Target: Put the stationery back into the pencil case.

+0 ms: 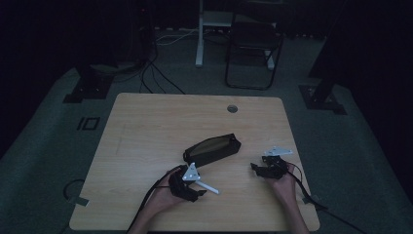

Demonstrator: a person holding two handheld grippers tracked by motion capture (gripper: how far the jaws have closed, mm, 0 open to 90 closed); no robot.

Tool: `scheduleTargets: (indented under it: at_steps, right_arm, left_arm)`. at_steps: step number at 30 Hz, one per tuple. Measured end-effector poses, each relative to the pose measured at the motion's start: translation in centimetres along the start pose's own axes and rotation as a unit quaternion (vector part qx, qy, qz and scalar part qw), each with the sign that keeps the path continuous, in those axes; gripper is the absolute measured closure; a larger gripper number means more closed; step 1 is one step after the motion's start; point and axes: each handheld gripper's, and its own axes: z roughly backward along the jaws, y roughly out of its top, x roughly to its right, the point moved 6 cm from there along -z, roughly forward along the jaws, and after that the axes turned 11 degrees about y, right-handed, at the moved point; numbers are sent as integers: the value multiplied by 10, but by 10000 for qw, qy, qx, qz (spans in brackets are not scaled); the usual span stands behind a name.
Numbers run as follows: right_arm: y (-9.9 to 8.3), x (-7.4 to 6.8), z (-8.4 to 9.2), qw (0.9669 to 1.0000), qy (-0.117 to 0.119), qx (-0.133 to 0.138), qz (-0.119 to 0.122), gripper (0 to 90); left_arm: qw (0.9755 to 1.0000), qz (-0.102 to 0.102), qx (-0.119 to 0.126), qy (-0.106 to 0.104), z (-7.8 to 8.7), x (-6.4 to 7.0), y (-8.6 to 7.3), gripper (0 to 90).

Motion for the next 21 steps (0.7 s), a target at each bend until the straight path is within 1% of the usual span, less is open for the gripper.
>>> scheduleTargets:
  at_steps: [3,5,7,8,10,11,13,14,17,19,21]
  right_arm:
    - [0,0,0,10000,3,1,7,366]
    - [0,0,0,10000,6,4,5,366]
    - [0,0,0,10000,12,5,10,366]
    - [0,0,0,10000,14,7,15,366]
    - [0,0,0,10000,21,9,20,366]
    - [-1,0,0,10000,25,11,25,366]
    - [-1,0,0,10000,30,17,29,366]
    - [-1,0,0,10000,32,19,26,366]
    - [-1,0,0,10000,32,30,55,366]
    - [-1,0,0,10000,35,42,63,366]
    - [-1,0,0,9999,28,46,88,366]
  left_arm:
    - [10000,60,-56,-4,-4,-2,-2,309]
    - [10000,52,-73,12,-6,-2,-2,309]
    - [9999,120,-112,-9,-9,-3,-5,312]
    - [9999,119,-103,2,-9,-4,-6,324]
    - [9998,190,-87,-40,-8,-7,-7,350]
    - [9997,199,-98,-58,-7,-8,-7,375]
    - [9994,300,-111,-150,-5,-10,-9,422]
    - [9993,316,-109,-161,-4,-11,-10,444]
    - [9994,267,-156,-146,-1,-11,-12,494]
    - [9996,189,-180,-111,0,-10,-12,524]
    - [9997,134,-191,-55,0,-9,-12,532]
